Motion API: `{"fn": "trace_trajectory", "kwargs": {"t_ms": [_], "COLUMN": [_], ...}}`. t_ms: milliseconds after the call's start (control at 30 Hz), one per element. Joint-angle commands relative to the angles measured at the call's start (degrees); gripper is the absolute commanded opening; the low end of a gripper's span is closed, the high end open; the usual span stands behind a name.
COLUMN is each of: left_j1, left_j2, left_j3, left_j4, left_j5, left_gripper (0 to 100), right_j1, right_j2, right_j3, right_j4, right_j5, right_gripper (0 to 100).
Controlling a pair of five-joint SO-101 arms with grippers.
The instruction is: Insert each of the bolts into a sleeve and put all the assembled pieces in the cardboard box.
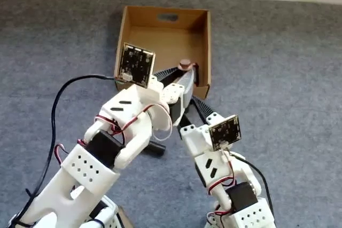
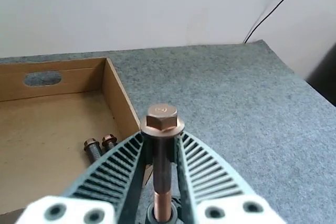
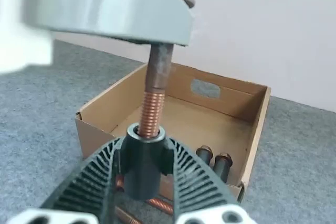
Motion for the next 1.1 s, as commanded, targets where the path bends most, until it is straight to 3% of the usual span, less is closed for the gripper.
{"fn": "trace_trajectory", "kwargs": {"t_ms": [0, 167, 300, 400, 533, 1067], "left_j1": [-0.48, -0.40, -0.22, 1.89, 4.26, 2.95], "left_j2": [-1.01, -1.10, -1.10, -1.10, -1.10, -0.48], "left_j3": [-0.31, -0.31, -1.54, -3.30, -3.65, -3.56], "left_j4": [-2.20, -2.11, 0.18, 3.69, 5.45, 5.27], "left_j5": [0.35, 0.35, 0.35, 0.35, 0.26, 0.26], "left_gripper": [1, 1, 1, 1, 1, 1], "right_j1": [-0.40, -0.04, 5.41, 8.48, 8.75, 8.66], "right_j2": [-0.66, -0.75, -0.75, -0.75, -0.75, -0.75], "right_j3": [-0.66, -0.75, -1.27, -1.27, -1.27, -1.27], "right_j4": [-0.04, -0.04, -0.04, -0.04, -0.04, 0.22], "right_j5": [0.79, 0.53, 0.00, -5.01, -5.89, -5.80], "right_gripper": [0.5, 0.5, 0.5, 0.5, 0.5, 0.5]}}
